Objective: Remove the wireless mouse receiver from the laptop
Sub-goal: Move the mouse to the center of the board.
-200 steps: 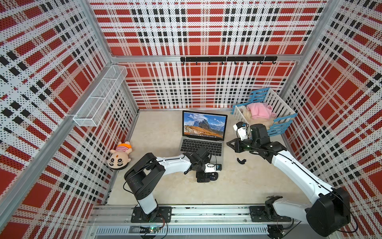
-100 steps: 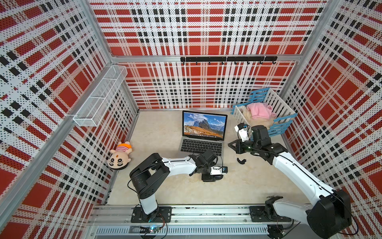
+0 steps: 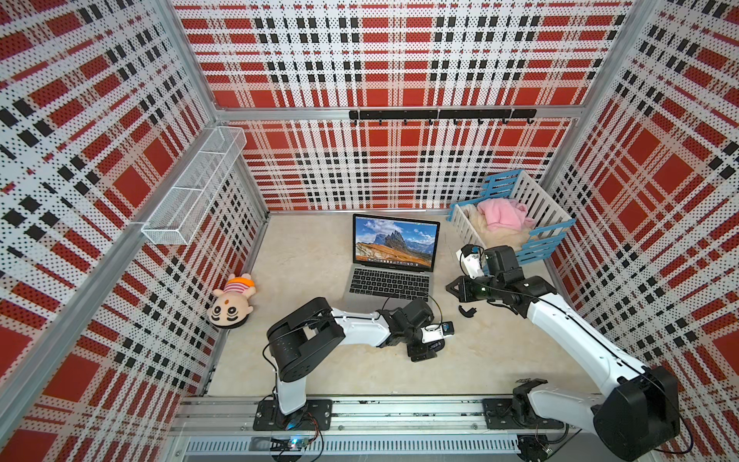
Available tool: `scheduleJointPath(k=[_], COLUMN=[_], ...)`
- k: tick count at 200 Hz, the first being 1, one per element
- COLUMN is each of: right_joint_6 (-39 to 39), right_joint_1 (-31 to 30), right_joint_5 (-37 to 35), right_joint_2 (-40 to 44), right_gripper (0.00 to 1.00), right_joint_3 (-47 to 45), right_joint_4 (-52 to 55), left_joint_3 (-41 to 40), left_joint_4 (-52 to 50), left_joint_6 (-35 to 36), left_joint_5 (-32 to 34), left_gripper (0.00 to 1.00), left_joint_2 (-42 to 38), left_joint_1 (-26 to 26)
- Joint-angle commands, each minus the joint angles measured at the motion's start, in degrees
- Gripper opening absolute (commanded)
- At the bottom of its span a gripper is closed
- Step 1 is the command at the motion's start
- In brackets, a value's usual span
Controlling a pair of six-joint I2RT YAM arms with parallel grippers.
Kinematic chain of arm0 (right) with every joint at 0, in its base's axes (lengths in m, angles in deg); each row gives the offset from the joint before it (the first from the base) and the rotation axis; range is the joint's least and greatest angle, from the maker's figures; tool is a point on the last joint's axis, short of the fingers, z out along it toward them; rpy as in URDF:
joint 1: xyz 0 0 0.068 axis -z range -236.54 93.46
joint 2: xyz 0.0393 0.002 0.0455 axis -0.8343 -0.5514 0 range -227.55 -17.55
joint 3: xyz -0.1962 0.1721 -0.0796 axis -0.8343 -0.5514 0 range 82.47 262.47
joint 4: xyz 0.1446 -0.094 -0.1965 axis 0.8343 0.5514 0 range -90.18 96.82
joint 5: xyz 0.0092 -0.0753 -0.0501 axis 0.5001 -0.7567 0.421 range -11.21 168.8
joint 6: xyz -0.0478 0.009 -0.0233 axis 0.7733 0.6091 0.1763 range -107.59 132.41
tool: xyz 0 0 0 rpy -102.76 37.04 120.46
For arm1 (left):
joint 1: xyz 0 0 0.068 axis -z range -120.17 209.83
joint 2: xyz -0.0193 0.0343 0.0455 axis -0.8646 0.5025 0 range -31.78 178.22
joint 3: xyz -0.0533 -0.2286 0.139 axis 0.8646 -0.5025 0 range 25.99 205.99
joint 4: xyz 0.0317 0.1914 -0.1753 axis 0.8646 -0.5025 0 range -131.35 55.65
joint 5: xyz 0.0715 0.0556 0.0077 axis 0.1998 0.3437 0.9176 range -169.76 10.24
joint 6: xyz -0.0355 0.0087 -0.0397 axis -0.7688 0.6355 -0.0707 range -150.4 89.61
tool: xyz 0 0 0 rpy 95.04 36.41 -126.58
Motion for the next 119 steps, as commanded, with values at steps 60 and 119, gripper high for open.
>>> scheduleJointPath(k=[60,119], right_joint_6=[-1.5,-2.2], right_joint_1=[0.4,0.4], right_joint_5=[1.1,2.3], right_joint_2=[-0.1,-1.0], right_gripper=[0.0,0.0], right_joint_3=[-0.4,-1.0], right_joint_4=[-0.2,-1.7], left_joint_3=[-16.7,-25.2], left_joint_4=[22.7,41.7], left_joint_6=[-7.3,-10.0], left_joint_5=[0.7,3.5], left_gripper=[0.79,0.79], left_joint_2=[-2.0,-0.1], left_joint_1=[-2.4,-1.4])
